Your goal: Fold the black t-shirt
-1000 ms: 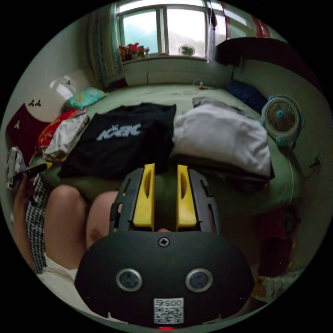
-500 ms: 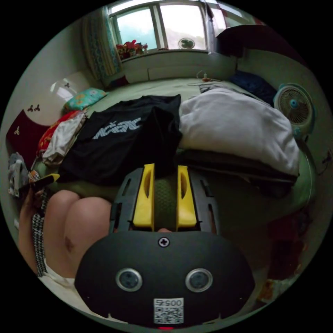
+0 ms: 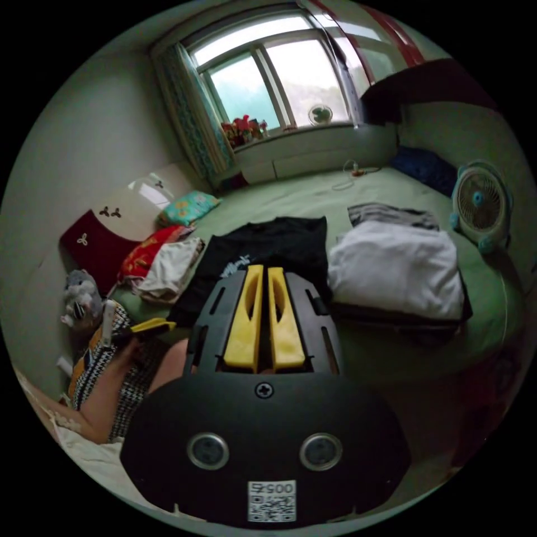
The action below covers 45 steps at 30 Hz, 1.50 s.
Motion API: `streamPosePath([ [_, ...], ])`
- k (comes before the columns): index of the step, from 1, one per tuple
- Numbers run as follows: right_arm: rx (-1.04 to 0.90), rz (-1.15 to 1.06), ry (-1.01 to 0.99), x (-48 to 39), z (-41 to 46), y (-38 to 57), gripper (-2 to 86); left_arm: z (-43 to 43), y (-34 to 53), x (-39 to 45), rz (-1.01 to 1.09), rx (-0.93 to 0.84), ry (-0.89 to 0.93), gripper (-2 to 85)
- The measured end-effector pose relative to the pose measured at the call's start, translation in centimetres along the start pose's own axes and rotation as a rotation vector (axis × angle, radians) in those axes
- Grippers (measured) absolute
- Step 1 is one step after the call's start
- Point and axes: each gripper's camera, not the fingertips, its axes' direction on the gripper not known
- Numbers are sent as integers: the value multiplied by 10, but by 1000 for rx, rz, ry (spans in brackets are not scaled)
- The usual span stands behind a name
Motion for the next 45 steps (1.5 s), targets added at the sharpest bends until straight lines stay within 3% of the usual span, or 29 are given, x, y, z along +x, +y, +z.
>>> streamPosePath([
  [9,65,-32,15,-26,-63,-38,-17,-32,-3,17,6,-1,34,153],
  [15,62,-55,32,-31,-80,-47,-17,-53,-12,30,-7,18,-81,155],
  [27,-29,-16,129,-17,-89,-59,-17,-112,-19,42,-63,31,-77,15],
  [45,-189,53,220,1,-136,-56,-17,-362,7,56,107,210,-54,4],
])
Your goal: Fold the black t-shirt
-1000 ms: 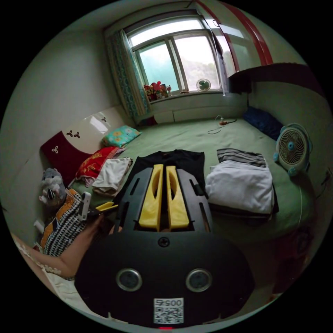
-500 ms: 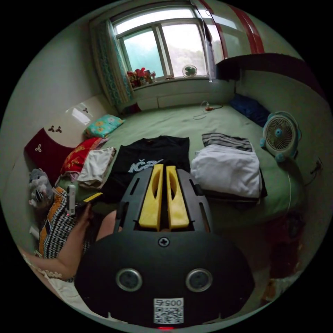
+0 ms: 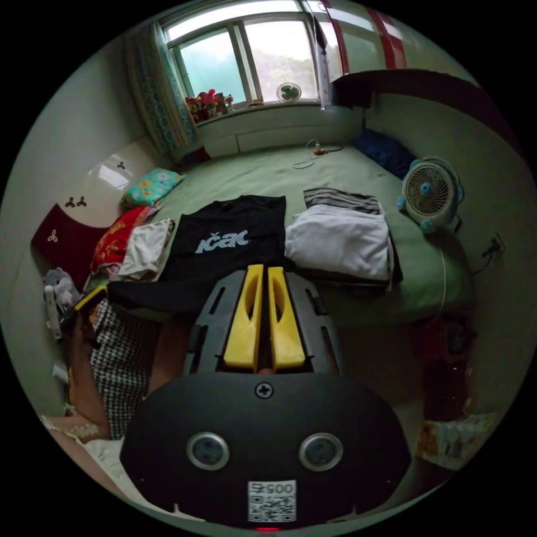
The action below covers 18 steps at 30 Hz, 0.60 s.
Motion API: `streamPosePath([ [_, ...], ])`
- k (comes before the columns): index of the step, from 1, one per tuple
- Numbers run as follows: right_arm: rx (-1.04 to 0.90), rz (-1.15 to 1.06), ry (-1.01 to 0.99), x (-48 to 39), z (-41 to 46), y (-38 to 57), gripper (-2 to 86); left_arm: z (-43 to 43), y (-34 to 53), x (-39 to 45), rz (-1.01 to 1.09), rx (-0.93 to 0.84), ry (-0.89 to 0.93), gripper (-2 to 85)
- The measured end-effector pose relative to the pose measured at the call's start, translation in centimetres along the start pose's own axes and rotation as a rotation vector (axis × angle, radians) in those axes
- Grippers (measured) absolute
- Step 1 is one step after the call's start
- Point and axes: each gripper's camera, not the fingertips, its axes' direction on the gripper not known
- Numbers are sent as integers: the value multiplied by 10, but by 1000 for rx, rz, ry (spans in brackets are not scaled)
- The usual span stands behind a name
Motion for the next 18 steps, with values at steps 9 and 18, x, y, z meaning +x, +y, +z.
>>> streamPosePath([
  [9,-23,33,-44,16,-33,35,-16,-90,17,24,92,-9,-4,2],
  [18,-76,83,-70,22,-34,60,-17,-129,15,53,198,-20,-63,1],
])
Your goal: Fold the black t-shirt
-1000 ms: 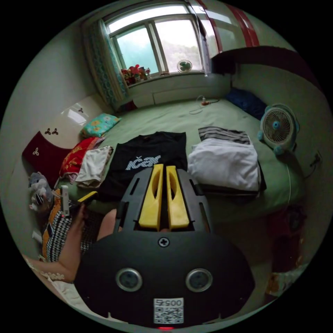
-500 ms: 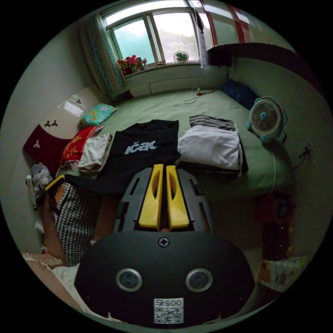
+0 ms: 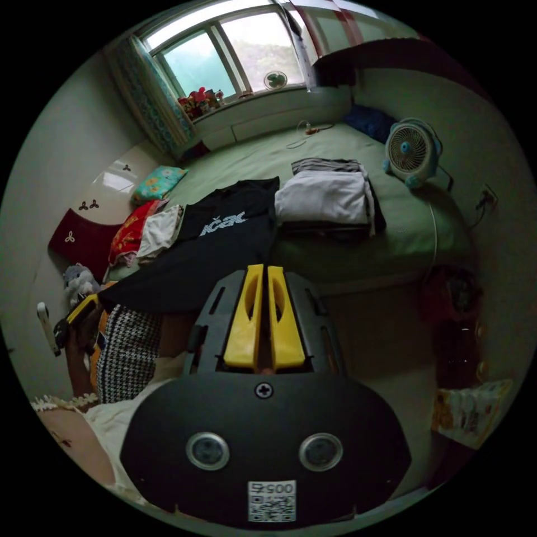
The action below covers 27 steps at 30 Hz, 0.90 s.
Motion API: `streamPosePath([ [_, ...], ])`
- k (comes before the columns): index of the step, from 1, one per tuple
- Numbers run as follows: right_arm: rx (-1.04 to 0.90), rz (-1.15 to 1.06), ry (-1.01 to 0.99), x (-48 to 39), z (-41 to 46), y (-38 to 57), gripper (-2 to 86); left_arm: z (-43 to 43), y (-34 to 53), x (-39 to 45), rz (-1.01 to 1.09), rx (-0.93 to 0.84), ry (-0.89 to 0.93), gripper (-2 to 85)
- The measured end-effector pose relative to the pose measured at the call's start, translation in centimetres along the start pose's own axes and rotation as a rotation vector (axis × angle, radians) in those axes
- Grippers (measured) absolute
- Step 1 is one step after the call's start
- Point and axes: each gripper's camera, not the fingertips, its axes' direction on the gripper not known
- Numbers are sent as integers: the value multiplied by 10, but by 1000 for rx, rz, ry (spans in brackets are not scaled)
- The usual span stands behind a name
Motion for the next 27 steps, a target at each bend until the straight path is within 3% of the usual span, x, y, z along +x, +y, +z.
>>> streamPosePath([
  [8,-15,-93,65,-33,-1,-2,-16,-7,-27,6,63,28,-23,1],
  [15,53,-208,142,-73,35,-76,-16,38,-105,-19,97,60,-53,2],
  [22,117,-197,227,-100,115,-196,-16,137,-232,-59,62,107,-100,3],
  [27,160,-199,344,-133,223,-314,-14,248,-331,-84,20,93,-149,12],
])
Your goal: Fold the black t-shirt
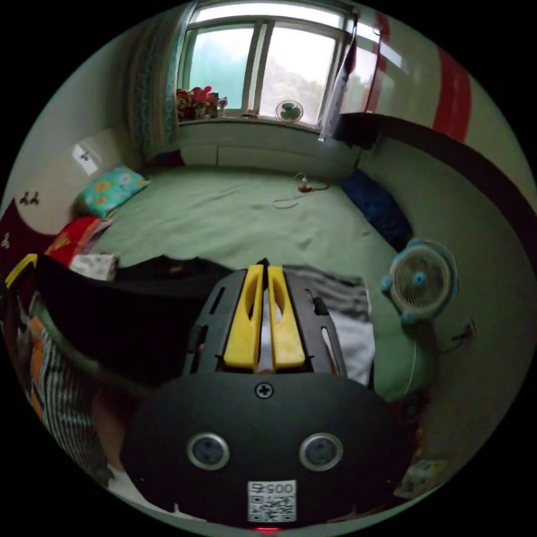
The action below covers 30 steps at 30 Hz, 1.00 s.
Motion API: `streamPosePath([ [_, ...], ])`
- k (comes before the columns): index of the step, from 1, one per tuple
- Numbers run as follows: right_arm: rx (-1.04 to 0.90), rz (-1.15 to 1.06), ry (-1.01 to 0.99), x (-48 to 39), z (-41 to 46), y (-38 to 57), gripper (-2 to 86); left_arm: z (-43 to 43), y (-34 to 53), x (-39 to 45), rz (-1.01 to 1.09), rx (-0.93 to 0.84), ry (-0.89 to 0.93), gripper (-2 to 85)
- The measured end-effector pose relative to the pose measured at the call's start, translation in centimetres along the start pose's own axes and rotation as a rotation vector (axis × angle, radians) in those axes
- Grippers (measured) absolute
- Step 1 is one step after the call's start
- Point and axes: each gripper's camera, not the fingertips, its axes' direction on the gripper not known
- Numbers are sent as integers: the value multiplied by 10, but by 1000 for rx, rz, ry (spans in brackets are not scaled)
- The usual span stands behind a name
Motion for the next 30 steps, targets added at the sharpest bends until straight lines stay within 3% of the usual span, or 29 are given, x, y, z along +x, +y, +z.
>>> streamPosePath([
  [3,-20,34,57,-28,84,-45,-3,98,-38,-2,-45,-63,-58,36],
  [5,-105,35,139,-44,140,-53,24,178,-45,-3,-133,-238,-98,68],
  [8,-211,48,214,-61,199,-45,37,239,-29,-8,-218,-266,-30,75],
  [12,-227,-3,-11,-65,219,-5,58,269,1,-7,-227,-233,116,72],
  [20,-276,-32,-255,-44,176,108,89,277,93,61,-196,-230,391,99],
  [30,-314,-82,-135,-73,227,143,98,379,76,148,-187,-375,370,95],
])
